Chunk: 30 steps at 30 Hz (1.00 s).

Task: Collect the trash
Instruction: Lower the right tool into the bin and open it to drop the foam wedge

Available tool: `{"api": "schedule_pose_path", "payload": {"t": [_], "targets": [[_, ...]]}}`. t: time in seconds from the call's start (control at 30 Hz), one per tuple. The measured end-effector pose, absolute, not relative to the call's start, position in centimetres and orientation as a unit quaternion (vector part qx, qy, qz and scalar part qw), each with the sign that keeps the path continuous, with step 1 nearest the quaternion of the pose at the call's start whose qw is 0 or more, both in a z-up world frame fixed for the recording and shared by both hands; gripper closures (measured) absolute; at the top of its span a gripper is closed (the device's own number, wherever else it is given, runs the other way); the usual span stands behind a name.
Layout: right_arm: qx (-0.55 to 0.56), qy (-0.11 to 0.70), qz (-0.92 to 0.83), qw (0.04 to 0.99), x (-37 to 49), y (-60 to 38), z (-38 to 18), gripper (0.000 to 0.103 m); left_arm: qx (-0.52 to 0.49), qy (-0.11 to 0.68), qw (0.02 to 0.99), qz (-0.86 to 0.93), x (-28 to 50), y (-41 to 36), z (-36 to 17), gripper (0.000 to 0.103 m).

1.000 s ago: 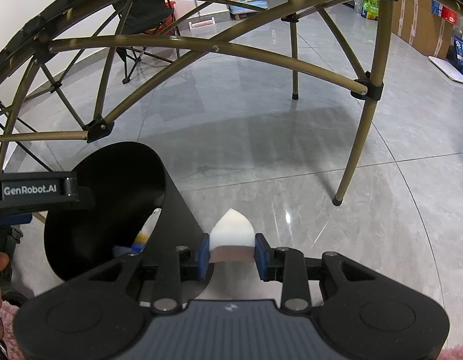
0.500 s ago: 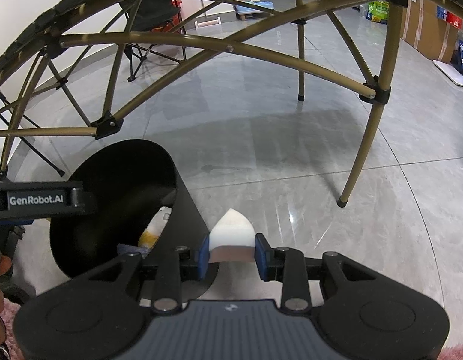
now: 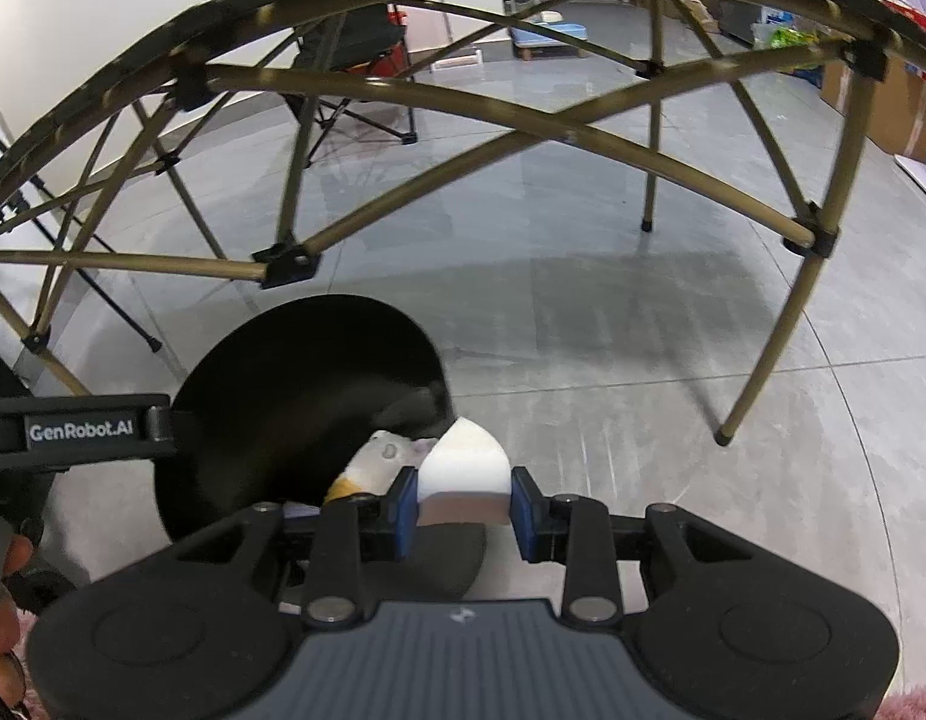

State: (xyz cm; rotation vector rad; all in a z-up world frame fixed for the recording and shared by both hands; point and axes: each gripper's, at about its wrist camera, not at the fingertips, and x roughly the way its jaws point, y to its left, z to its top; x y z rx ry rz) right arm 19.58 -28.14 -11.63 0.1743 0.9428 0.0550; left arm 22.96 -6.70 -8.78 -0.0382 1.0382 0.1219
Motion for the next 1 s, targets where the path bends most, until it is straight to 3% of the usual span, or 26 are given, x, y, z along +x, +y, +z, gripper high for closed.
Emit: {"api": "schedule_pose_path", "payload": {"t": [0.8, 0.97, 1.0], "targets": [[0.047, 0.446, 0.070, 0.891, 22.5, -18.6, -11.6, 0.071, -0.083, 0.487, 0.861, 0.121, 19.9, 4.7, -8.3, 0.000], [0.047, 0.449, 0.067, 0.890, 22.9, -17.9, -12.1, 0.065, -0.090, 0.484, 0.862, 0.123, 19.4, 5.6, -8.2, 0.000], [0.048, 0.447, 0.065, 0.891, 22.9, -17.8, -12.1, 0.059, -0.091, 0.483, 0.862, 0.122, 19.2, 5.7, -8.1, 0.000]]}}
